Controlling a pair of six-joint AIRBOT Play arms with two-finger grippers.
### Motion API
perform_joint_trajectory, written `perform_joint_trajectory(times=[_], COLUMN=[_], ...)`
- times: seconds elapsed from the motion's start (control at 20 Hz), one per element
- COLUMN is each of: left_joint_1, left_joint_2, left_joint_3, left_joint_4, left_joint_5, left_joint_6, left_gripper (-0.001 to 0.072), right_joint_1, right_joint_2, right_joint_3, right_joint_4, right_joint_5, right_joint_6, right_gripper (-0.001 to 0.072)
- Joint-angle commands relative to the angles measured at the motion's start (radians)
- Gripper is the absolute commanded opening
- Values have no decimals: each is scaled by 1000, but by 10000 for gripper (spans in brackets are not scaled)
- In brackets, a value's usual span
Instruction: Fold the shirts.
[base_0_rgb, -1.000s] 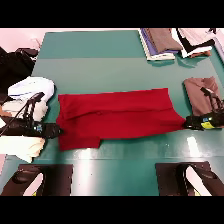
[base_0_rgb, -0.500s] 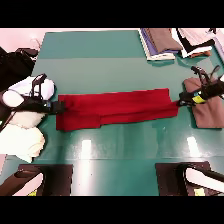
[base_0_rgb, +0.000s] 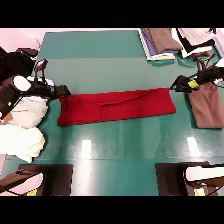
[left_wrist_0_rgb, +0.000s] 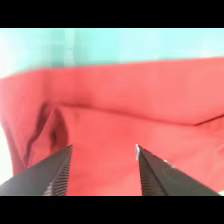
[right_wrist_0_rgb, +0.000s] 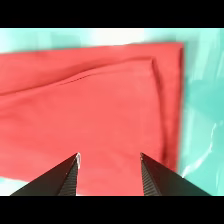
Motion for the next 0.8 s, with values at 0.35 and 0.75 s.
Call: perform_joint_trajectory(times=[0.35,0.75], left_joint_1=[-64,-277], left_joint_2=[-13,-163], left_joint_3=[82,96], left_joint_4=[-75,-193], left_joint_5=[-50,98], left_joint_6=[7,-3], left_gripper=[31,29], right_joint_1=[-254,-78], right_joint_2=[-100,-193], right_joint_3=[-224,-170], right_joint_4=[237,278], right_joint_5=[49,-43], right_joint_6=[-208,-226], right_gripper=[532,133])
